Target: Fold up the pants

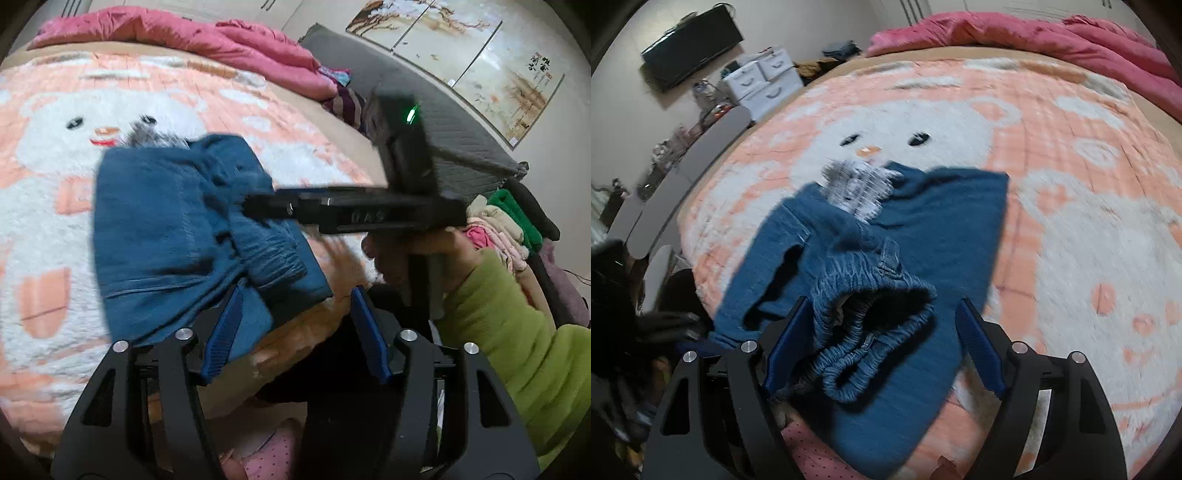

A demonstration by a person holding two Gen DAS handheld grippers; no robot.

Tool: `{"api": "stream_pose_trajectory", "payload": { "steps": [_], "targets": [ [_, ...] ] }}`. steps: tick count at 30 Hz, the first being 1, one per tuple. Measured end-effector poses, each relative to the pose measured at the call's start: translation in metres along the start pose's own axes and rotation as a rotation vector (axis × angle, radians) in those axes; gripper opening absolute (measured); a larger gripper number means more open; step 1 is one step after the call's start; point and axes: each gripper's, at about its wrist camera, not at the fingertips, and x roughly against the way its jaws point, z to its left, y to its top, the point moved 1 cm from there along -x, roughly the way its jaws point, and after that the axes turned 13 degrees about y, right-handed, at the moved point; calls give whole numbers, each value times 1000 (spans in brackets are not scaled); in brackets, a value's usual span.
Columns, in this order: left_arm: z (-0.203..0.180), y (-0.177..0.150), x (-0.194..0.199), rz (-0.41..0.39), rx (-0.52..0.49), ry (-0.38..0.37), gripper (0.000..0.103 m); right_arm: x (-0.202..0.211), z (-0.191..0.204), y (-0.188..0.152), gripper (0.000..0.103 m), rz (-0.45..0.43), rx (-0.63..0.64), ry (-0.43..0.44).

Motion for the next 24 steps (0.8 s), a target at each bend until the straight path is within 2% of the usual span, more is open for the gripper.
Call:
{"api": "stream_pose_trajectory", "payload": {
  "steps": [2, 6, 8, 10, 12, 14, 16, 18, 24],
  "targets": [
    [8, 3, 11, -32, 4, 27, 58, 2, -2, -2, 78, -13, -6, -11],
    [32, 11, 21, -57, 36, 139, 58, 5, 0, -8, 78, -4, 12, -38],
    [37, 13, 20, -62, 46, 157, 58, 5, 3, -8, 79, 5, 20, -54],
    [34, 12, 18, -76, 15, 178, 58, 6, 5, -8, 80, 13, 30, -72],
    [26, 12, 14, -87, -29, 193, 51, 5, 8, -7, 80, 27, 53, -100],
    [14, 11, 6, -101, -91, 206, 38, 4, 9, -6, 81, 41, 58, -126],
    [7, 6, -5, -82, -134, 229, 29, 4, 9, -5, 82, 52, 60, -140],
    [8, 1, -18, -43, -133, 226, 28, 6, 12, -3, 84, 61, 72, -147],
    [14, -7, -26, -28, -125, 192, 28, 25, 25, 25, 84, -35, 58, -25]
  ]
}}
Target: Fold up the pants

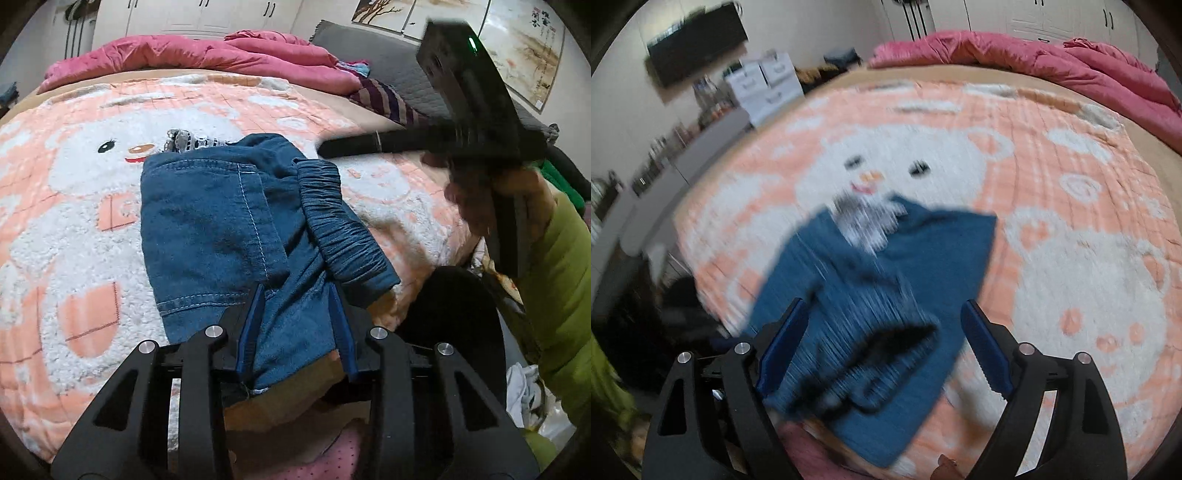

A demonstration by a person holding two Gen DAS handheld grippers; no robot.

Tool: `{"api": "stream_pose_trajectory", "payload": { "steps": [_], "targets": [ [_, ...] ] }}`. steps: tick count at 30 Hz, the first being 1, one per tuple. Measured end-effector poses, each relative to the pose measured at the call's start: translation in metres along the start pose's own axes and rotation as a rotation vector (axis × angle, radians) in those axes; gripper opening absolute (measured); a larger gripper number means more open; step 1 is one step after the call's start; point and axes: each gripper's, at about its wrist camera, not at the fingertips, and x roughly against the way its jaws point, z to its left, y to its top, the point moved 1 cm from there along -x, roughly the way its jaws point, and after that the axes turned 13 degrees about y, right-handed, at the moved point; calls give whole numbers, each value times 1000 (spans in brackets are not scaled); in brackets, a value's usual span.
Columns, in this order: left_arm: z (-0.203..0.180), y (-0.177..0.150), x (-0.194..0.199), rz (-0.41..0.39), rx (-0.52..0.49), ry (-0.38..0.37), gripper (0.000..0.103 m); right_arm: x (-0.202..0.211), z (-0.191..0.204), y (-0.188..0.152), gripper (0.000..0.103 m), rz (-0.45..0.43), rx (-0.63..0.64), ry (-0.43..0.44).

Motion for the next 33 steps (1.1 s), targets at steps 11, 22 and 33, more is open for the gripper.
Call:
{"api": "stream_pose_trajectory", "payload": {
  "steps": [11, 22, 33],
  "targets": [
    [-3, -8, -2, -14, -63, -14, 29, -86, -2, 66, 46, 198, -32, 139],
    [4, -9, -1, -15, -31, -43, 29, -100, 49, 47, 6, 198, 175, 0],
    [12, -9, -4, -16, 0, -65, 30, -123, 19, 56, 1, 174, 143, -174]
  ]
}}
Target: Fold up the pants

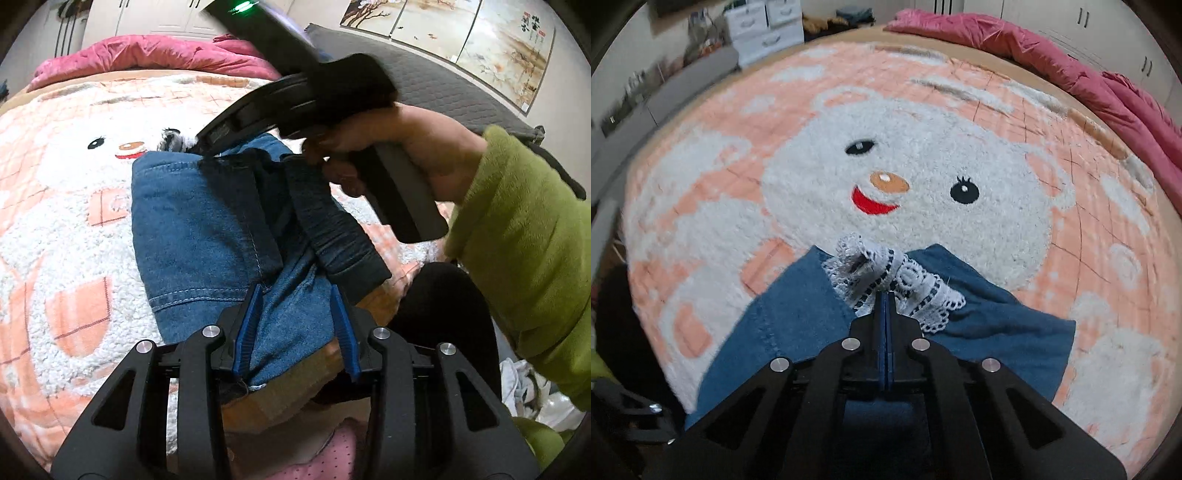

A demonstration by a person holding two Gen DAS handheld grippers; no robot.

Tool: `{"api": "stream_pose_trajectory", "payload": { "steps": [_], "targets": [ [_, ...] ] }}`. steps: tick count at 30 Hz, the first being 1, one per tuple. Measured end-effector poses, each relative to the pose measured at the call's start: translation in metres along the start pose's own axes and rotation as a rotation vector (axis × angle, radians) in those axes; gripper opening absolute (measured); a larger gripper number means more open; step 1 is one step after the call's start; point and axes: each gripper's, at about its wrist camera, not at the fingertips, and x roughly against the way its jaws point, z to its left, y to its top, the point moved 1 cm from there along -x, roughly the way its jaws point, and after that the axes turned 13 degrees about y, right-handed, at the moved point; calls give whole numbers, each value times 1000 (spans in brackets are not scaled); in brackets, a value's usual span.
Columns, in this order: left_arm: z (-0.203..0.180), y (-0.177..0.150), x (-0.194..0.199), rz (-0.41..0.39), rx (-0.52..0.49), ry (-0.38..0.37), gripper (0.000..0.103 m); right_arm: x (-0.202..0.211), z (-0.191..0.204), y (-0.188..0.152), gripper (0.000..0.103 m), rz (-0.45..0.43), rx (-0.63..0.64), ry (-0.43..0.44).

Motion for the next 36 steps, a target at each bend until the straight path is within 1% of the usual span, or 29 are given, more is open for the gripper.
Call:
{"api": "stream_pose_trajectory", "payload": {
  "steps": [1, 2, 3, 4, 5, 6, 8, 9, 12, 14, 15, 17, 19, 21, 22, 23, 25, 26, 28, 29, 32, 33, 36],
  "targets": [
    [1, 0, 0, 0, 6, -6, 30, 8, 0, -1, 3, -30, -13, 22],
    [2, 0, 1, -2, 12, -13, 31, 21, -1, -4, 12, -76, -40, 66],
    [4, 2, 1, -7, 19, -23, 32, 32, -2, -8, 17, -112, -58, 88],
    [6, 3, 3, -10, 25, -36, 35, 46, -3, -12, 26, -147, -69, 92],
    [6, 3, 5, -15, 30, -44, 36, 60, -2, -17, 29, -178, -74, 93],
    [8, 5, 10, -26, 38, -51, 37, 72, -1, -23, 30, -202, -74, 96],
    [13, 9, 19, -46, 47, -53, 38, 92, 1, -38, 35, -237, -78, 84],
    [16, 11, 25, -62, 55, -38, 38, 103, 2, -48, 36, -254, -82, 78],
    [30, 16, 34, -75, 84, 14, 39, 122, 9, -71, 42, -279, -73, 50],
    [34, 15, 38, -79, 94, 36, 42, 131, 17, -87, 45, -292, -70, 39],
    [37, 16, 39, -79, 94, 62, 42, 134, 22, -94, 45, -299, -66, 35],
    [39, 14, 43, -77, 92, 94, 42, 140, 33, -112, 45, -322, -75, 53],
    [40, 14, 48, -80, 89, 110, 42, 143, 46, -128, 46, -336, -83, 79],
    [42, 14, 50, -83, 81, 125, 42, 140, 59, -142, 49, -329, -69, 84],
    [43, 15, 50, -82, 84, 128, 42, 136, 68, -150, 57, -316, -53, 54],
    [44, 16, 48, -80, 87, 127, 42, 131, 74, -155, 63, -298, -38, 14],
    [41, 15, 44, -80, 78, 131, 42, 121, 82, -158, 64, -270, -13, -35],
    [39, 15, 42, -77, 71, 133, 42, 116, 88, -158, 65, -259, 9, -76],
    [34, 15, 35, -63, 59, 134, 42, 106, 91, -156, 66, -242, 39, -121],
    [32, 14, 33, -60, 55, 134, 42, 98, 93, -154, 66, -221, 57, -156],
    [29, 13, 28, -45, 44, 146, 43, 80, 86, -151, 66, -177, 57, -256],
    [28, 12, 27, -42, 44, 150, 43, 76, 80, -150, 66, -172, 32, -274],
    [26, 11, 22, -27, 34, 160, 45, 74, 57, -145, 67, -203, -74, -246]
  ]
}}
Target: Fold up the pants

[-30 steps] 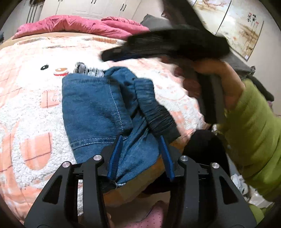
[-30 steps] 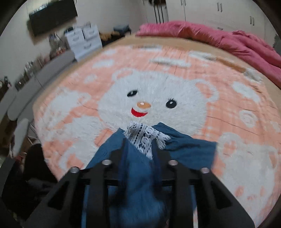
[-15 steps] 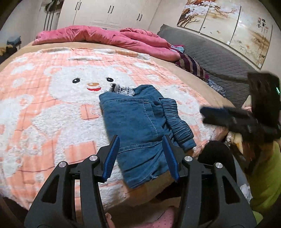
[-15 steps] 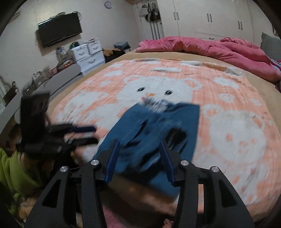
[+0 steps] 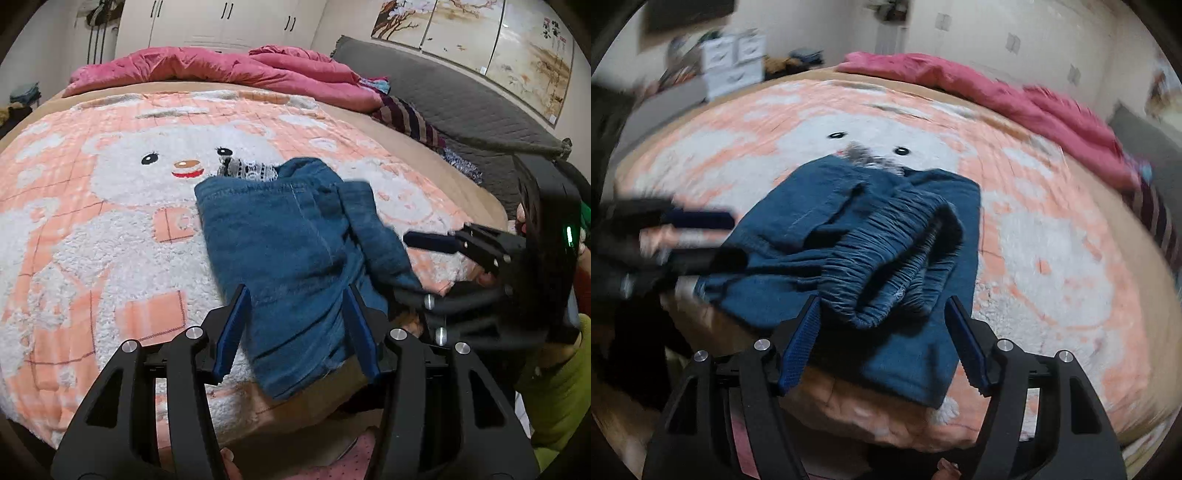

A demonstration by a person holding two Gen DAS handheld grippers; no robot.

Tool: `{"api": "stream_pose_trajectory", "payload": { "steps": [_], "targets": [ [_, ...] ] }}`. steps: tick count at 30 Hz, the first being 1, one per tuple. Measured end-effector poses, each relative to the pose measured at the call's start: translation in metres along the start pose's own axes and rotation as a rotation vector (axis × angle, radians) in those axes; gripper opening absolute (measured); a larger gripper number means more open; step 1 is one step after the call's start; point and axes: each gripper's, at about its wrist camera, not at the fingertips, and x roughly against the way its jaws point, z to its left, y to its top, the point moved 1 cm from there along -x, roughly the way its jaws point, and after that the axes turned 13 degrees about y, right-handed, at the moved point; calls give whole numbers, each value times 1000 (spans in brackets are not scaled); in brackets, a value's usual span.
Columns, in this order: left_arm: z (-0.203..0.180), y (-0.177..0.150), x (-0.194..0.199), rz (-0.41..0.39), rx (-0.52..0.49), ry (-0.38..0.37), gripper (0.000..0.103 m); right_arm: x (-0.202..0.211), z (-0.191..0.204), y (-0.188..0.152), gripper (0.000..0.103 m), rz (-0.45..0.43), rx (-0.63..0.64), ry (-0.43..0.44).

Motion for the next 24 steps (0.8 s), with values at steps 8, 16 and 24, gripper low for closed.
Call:
{"api": "stream_pose_trajectory", "payload": {
  "steps": [8, 16, 24],
  "targets": [
    [-2, -2, 0, 12, -3, 24, 49, -13, -11, 1, 74, 27, -43, 9],
    [-6, 6, 16, -14, -9, 46, 57, 38, -7, -2, 76, -78, -40, 38],
    [-12, 10, 31, -28, -16, 73, 67, 73, -8, -10, 76, -130, -67, 44]
  ]
}}
